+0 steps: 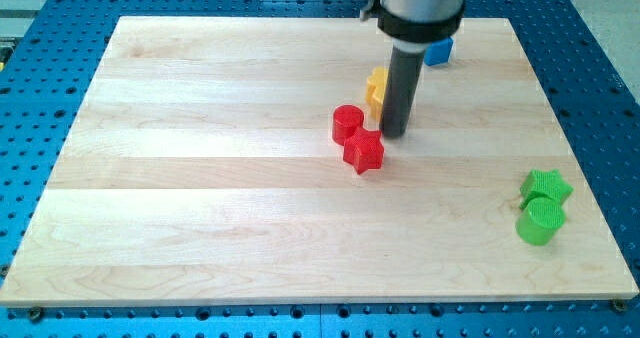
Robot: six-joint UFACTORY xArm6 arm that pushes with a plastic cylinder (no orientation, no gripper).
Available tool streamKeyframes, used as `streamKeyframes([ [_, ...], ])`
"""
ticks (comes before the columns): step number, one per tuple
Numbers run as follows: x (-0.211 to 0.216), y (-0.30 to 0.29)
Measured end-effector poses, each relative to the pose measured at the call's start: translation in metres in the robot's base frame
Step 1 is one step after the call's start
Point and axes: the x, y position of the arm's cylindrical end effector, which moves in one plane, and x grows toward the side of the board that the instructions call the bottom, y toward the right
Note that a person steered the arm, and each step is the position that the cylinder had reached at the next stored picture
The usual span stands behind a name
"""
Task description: Move the yellow blocks into the blue blocks
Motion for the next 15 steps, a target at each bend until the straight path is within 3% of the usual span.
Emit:
streamKeyframes([
  [1, -0.036, -0.006],
  [2, -0.044, -0.026],
  [4, -0.095, -0.010],
  [5, -0.097, -0.024],
  [6, -0.103, 0.020],
  [7, -0.095, -0.058],
  [8, -0.110, -0.092],
  [9, -0.113, -0.037],
  [10, -0.117, -0.065],
  [12, -0.148, -0.017],
  [14, -0.176, -0.029],
  [15, -0.175, 0.014],
])
